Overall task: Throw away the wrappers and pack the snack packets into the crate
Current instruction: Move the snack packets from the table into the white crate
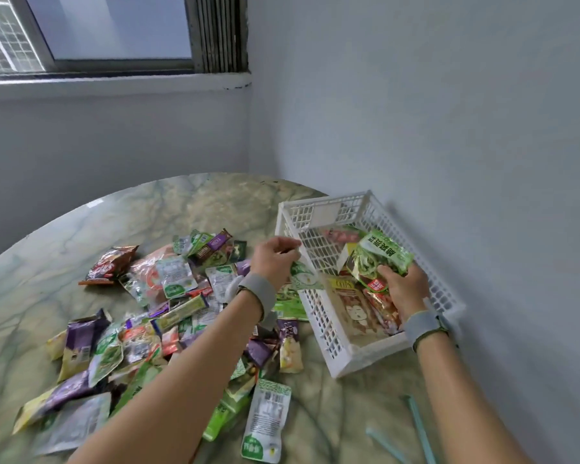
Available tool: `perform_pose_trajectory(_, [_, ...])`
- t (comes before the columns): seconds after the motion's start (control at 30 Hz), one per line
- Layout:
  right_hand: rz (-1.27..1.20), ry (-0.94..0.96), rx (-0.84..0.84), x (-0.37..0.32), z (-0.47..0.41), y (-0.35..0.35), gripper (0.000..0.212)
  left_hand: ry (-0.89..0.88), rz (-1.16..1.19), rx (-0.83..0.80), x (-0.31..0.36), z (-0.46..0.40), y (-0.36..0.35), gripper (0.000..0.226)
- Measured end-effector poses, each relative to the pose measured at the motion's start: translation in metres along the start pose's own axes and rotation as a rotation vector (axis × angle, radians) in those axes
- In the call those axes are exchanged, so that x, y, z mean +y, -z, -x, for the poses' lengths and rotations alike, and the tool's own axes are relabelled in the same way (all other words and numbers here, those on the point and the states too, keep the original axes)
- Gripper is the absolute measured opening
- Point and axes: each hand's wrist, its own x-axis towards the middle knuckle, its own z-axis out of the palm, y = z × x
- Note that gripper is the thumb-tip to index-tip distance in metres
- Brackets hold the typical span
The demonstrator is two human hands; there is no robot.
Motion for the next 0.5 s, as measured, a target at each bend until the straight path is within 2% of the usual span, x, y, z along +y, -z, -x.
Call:
perform_pose_trajectory(0.03, [0.040, -0.037, -0.028, 0.009, -0.011, 0.016, 0.046, 0.031, 0.082, -0.058, 0.004, 0.004, -0.026, 0.020])
perform_pose_trajectory(0.1, [0.082, -0.074, -0.198, 0.018, -0.019, 0.026, 0.068, 0.133, 0.203, -0.176, 0.000, 0.006, -0.053, 0.041])
perform_pose_trajectory(0.17, [0.113, -0.049, -0.324, 0.031, -0.023, 0.035, 0.075, 0.195, 0.193, -0.218, -0.015, 0.007, -0.069, 0.060])
perform_pose_trajectory(0.23, [0.166, -0.017, -0.301, 0.045, -0.029, 0.048, 0.062, 0.170, 0.113, -0.209, -0.028, 0.010, -0.070, 0.060])
perform_pose_trajectory(0.33, [0.258, 0.044, -0.209, 0.060, -0.032, 0.059, 0.031, 0.171, 0.064, -0.141, -0.042, 0.011, -0.048, 0.043])
perform_pose_trajectory(0.4, [0.225, 0.090, -0.127, 0.059, -0.023, 0.058, 0.023, 0.168, -0.032, -0.092, -0.049, 0.009, -0.022, 0.031])
perform_pose_trajectory(0.5, [0.175, 0.154, -0.020, 0.050, -0.003, 0.040, 0.020, 0.129, -0.326, 0.006, -0.059, 0.009, 0.032, 0.018])
